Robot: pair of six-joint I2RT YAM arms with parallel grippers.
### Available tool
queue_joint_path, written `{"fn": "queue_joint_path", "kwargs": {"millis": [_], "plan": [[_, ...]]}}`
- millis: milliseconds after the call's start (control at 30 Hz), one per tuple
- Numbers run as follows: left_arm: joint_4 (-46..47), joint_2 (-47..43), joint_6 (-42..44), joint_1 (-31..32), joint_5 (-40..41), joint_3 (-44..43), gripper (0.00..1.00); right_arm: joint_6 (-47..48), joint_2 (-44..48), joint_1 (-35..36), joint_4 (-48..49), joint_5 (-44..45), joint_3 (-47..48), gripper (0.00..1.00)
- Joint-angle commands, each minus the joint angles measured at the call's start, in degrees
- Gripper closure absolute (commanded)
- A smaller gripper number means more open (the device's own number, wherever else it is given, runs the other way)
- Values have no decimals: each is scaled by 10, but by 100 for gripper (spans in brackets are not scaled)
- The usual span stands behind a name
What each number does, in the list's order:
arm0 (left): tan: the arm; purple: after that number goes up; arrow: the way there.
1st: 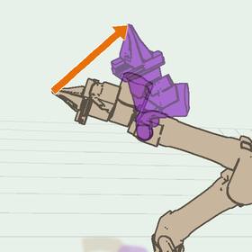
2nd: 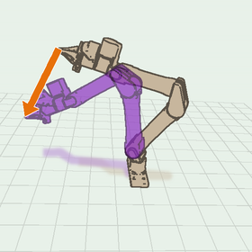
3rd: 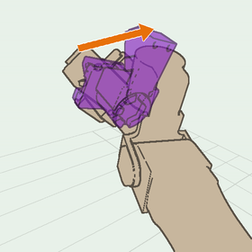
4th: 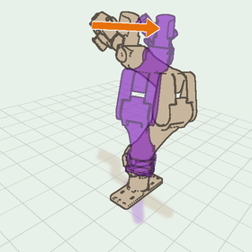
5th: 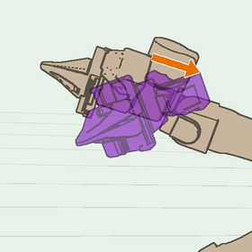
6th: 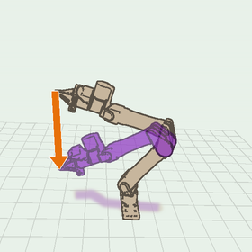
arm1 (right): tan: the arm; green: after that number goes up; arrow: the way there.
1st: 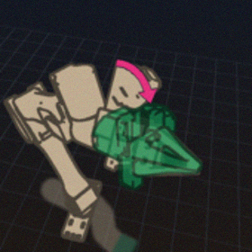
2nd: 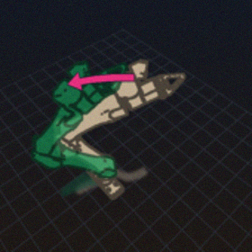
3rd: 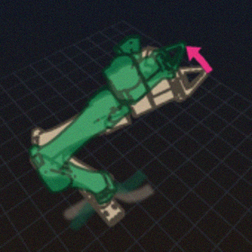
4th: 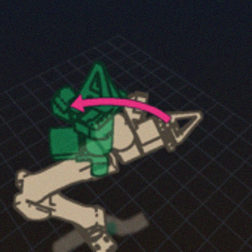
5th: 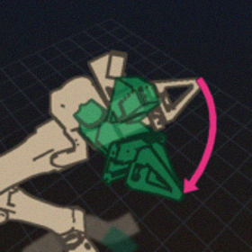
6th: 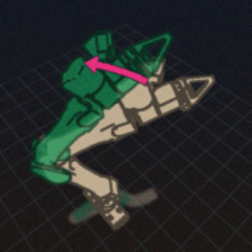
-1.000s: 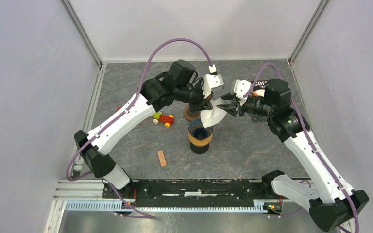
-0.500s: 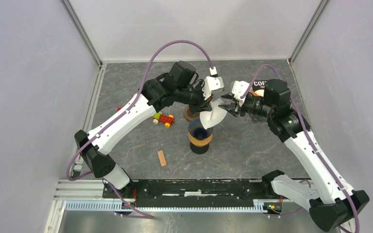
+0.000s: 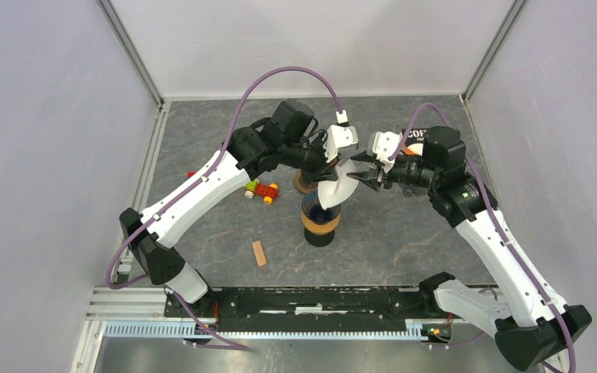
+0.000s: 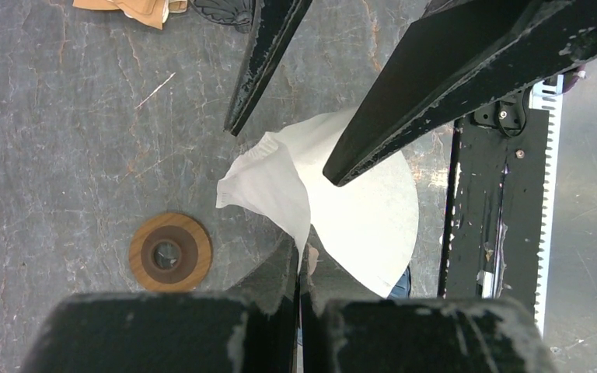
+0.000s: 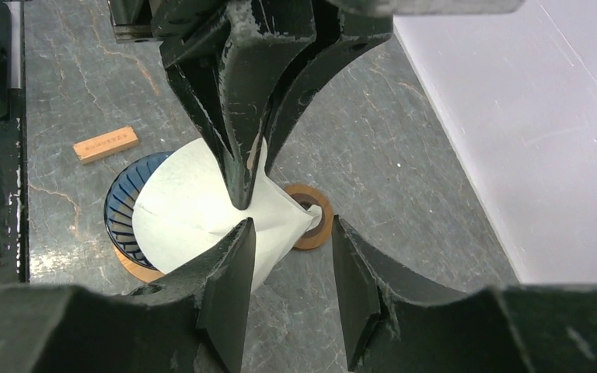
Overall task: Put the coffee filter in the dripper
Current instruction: Pick up the coffee filter from the coffee filter holder.
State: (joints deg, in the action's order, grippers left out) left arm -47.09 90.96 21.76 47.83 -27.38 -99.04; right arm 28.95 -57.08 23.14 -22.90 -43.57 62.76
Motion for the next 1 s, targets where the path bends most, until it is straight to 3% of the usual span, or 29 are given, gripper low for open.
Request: {"fn": "queue_joint_path", "kwargs": {"millis": [0,267,800,967], "plan": [[2,-4,24,6,-16,-10,98,-5,1,-1,19,-8,9,53],[2,-3,26,8,-16,-6,98,-13,1,-1,32,-16,3,56],[18,-19,31,8,17,1,98,8,17,-1,21,14,-15,100],[42,-28,21,6,35,14,98,11,24,-1,18,35,-16,100]]}}
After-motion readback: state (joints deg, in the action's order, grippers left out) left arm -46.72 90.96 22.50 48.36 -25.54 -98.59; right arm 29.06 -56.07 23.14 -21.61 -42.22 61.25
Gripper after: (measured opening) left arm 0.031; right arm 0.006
